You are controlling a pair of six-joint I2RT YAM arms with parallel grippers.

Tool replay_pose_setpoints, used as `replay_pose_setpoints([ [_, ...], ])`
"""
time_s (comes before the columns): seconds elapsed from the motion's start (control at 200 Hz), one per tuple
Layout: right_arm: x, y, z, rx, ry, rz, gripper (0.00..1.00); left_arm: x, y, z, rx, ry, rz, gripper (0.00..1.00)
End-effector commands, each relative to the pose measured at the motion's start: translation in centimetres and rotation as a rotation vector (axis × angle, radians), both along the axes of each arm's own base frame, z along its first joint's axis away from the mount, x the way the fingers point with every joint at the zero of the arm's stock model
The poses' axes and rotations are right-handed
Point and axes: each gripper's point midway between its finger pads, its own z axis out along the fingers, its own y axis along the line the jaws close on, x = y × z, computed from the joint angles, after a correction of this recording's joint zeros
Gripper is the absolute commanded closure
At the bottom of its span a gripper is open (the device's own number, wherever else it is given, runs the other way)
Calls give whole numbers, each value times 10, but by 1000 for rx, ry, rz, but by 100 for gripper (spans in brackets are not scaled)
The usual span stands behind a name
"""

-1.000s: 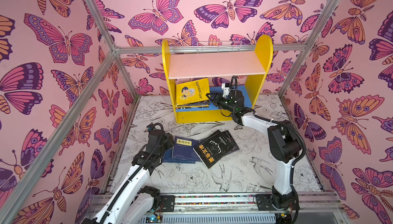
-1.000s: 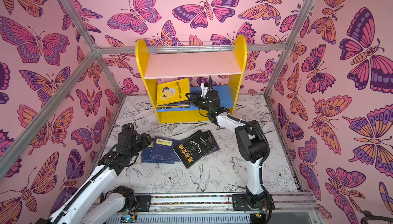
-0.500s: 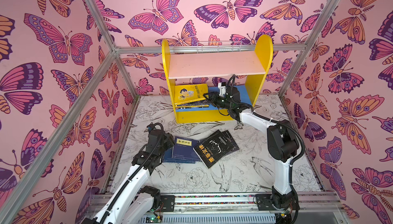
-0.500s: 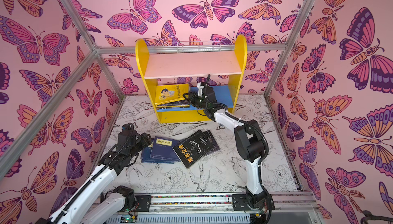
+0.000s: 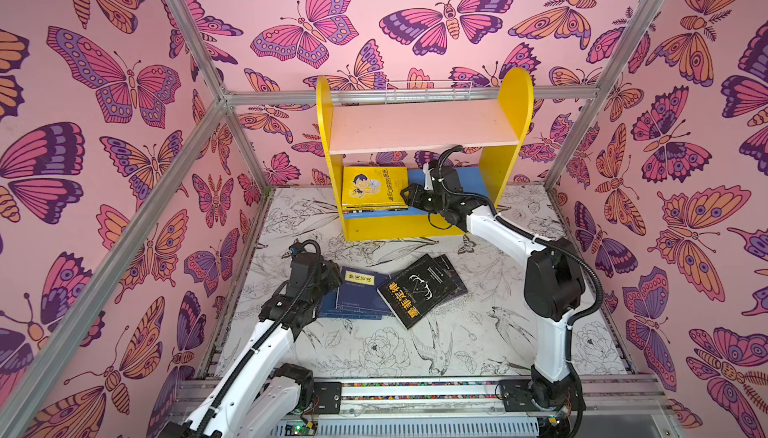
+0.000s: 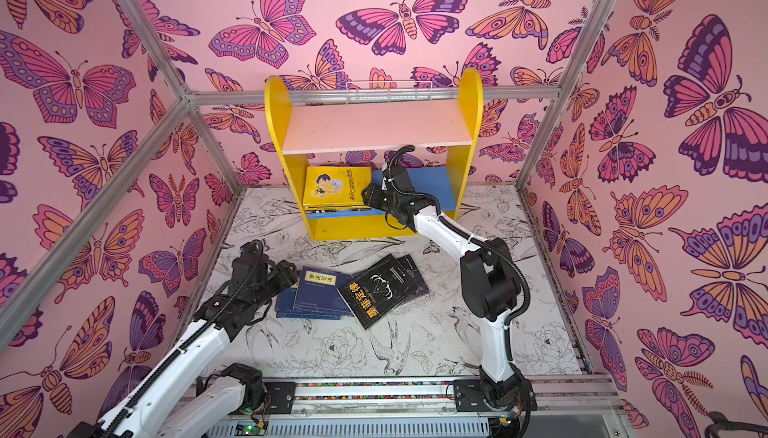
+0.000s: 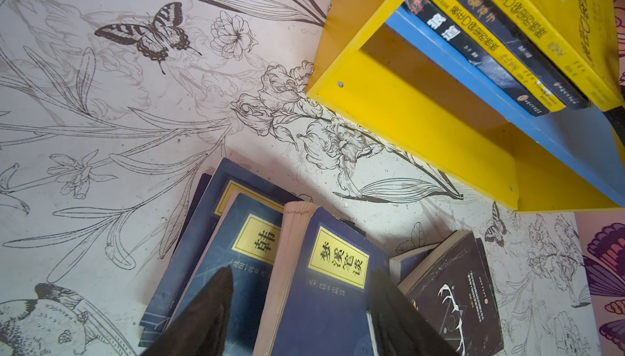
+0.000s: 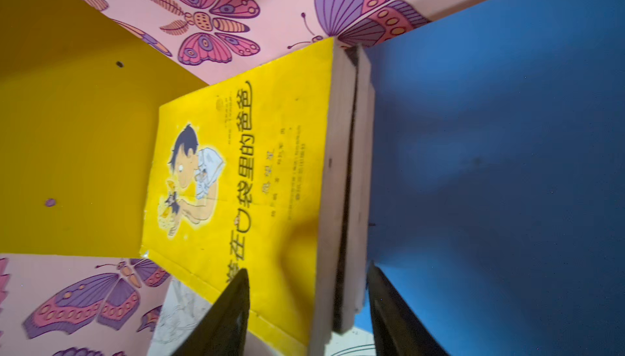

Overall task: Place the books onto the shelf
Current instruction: 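Push the yellow book upright against the shelf books with the right gripper while left withdraws, then move both grippers down to the black Murphy's Law book on the table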

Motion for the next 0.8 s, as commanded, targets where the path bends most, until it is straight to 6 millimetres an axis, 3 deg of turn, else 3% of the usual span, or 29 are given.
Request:
replay_pose_setpoints([
  [0.0,3,-27,62,-71,-179,-63,45,-3,1,-5,14,20,-15,34],
  [0.165,-16,-31,61,-73,-182,-28,45,-3,-1,-11,10,43,-18,34],
  [0.3,-48,-57,44,-103,-157,-70,46,-2,-6,-16,-6,60,-41,34],
  [0.406,-80,-87,2,-126,-77,-139,46,1,-17,-16,-36,52,-88,34],
  [0.426,-87,-94,8,-113,-79,-162,46,1,-20,-16,-44,50,-102,34],
  [0.521,-117,-119,-39,-109,60,-246,46,5,-36,-17,-86,48,-168,34],
  [0.681,-156,-127,-111,-91,273,-250,45,6,-69,-22,-93,67,-302,33],
  [0.791,-174,-127,-146,-143,405,-223,45,2,-93,-27,-67,93,-412,33],
])
